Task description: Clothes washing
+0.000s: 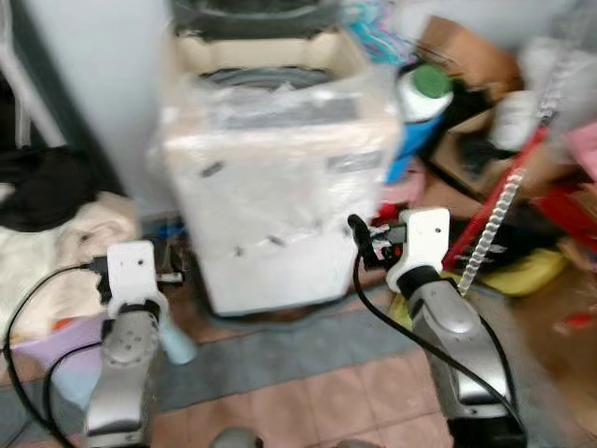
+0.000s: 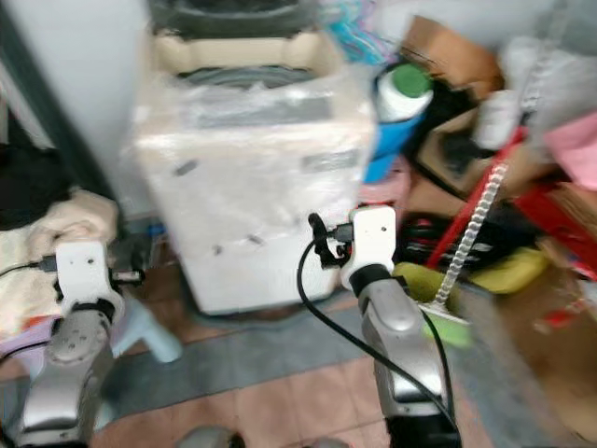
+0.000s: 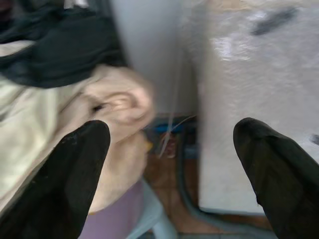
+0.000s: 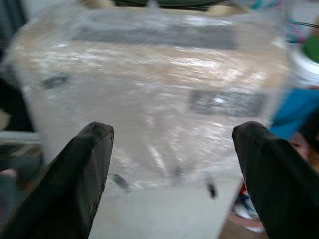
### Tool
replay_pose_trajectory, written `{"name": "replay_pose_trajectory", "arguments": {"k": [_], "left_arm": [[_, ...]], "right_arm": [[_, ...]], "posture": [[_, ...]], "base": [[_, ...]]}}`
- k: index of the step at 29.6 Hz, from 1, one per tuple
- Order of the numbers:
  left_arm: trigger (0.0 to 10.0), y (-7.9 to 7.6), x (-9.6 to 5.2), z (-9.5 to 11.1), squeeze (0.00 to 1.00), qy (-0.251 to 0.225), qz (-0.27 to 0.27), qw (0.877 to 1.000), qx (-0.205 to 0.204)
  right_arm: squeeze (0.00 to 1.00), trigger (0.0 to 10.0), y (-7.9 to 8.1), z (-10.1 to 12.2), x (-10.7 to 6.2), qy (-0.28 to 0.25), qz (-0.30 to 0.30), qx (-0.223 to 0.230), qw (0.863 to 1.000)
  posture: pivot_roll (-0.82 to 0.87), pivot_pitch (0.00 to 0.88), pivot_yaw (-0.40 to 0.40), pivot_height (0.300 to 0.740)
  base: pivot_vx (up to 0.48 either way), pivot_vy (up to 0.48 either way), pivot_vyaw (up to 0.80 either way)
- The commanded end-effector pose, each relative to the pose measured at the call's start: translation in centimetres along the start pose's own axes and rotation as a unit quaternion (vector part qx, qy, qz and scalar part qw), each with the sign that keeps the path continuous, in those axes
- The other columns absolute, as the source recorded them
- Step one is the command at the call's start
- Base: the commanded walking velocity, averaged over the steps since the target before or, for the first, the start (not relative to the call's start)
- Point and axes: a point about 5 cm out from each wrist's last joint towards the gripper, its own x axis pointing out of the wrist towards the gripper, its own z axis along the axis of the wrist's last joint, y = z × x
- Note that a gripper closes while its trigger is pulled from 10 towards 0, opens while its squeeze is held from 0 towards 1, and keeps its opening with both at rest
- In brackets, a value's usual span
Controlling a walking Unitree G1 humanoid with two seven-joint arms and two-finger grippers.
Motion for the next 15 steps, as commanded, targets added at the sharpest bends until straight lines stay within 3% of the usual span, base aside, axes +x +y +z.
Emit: {"name": "replay_pose_trajectory", "arguments": {"k": [1,15], "left_arm": [[10.0,0.2,0.1,0.6,0.0,-0.01,0.005,1.0,0.004],[10.0,0.0,0.0,0.6,0.0,-0.011,0.008,1.0,0.002]], "right_arm": [[0.0,10.0,0.1,0.7,0.2,-0.017,0.006,-0.003,1.0],[0.0,10.0,2.0,1.8,0.3,-0.056,0.089,-0.052,0.993]], "posture": [[-0.03,0.0,-0.016,0.74],[-0.03,0.0,-0.019,0.74]], "base": [[0.277,0.0,0.78],[0.314,0.0,0.77]]}}
